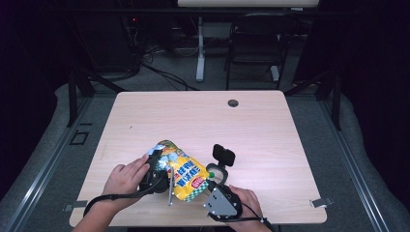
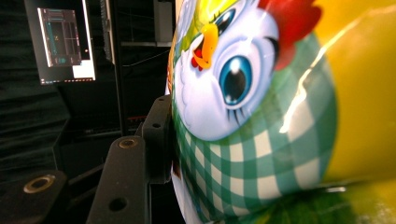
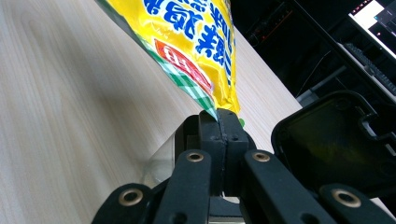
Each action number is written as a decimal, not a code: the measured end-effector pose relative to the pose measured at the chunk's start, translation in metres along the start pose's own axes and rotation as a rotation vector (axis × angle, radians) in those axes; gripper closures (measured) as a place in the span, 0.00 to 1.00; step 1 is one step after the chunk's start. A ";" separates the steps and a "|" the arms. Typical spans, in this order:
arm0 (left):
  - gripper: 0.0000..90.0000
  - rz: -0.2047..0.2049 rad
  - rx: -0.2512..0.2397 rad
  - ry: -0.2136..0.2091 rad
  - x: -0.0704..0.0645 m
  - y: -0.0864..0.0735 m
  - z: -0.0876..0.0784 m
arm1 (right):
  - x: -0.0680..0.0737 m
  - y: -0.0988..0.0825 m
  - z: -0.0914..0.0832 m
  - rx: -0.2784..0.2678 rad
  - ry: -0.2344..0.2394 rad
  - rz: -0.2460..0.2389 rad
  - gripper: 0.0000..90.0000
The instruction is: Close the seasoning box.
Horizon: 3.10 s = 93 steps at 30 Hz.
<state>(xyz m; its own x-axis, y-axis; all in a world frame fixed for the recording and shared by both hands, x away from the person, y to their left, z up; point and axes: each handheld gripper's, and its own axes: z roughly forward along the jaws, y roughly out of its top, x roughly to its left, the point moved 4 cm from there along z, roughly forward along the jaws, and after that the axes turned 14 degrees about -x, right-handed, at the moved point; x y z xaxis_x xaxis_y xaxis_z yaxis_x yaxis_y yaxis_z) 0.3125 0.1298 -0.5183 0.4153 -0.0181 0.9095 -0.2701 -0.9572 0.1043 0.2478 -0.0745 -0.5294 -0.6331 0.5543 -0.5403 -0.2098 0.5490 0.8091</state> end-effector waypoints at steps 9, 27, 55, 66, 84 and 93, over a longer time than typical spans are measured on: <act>0.62 0.010 0.011 -0.008 0.000 0.001 0.001 | 0.000 -0.002 0.001 0.001 -0.005 0.010 1.00; 0.62 0.041 0.023 -0.017 0.003 0.003 0.004 | 0.000 -0.006 0.004 0.005 -0.006 0.033 1.00; 0.65 0.091 0.040 -0.020 0.003 0.006 0.009 | 0.000 -0.015 0.011 0.026 0.005 0.071 1.00; 0.65 0.115 0.051 -0.011 0.004 0.007 0.005 | 0.001 -0.017 0.012 0.028 0.005 0.067 1.00; 0.66 0.193 0.055 0.009 0.007 0.011 0.002 | 0.002 -0.018 0.013 0.030 0.010 0.066 1.00; 0.67 0.244 0.058 0.015 0.011 0.014 -0.001 | 0.002 -0.019 0.013 0.028 0.007 0.071 1.00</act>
<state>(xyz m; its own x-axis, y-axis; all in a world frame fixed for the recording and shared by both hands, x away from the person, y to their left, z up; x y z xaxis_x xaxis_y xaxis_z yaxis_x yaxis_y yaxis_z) 0.3123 0.1164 -0.5061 0.3305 -0.2467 0.9110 -0.3103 -0.9400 -0.1420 0.2604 -0.0753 -0.5491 -0.6506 0.5885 -0.4800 -0.1432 0.5256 0.8386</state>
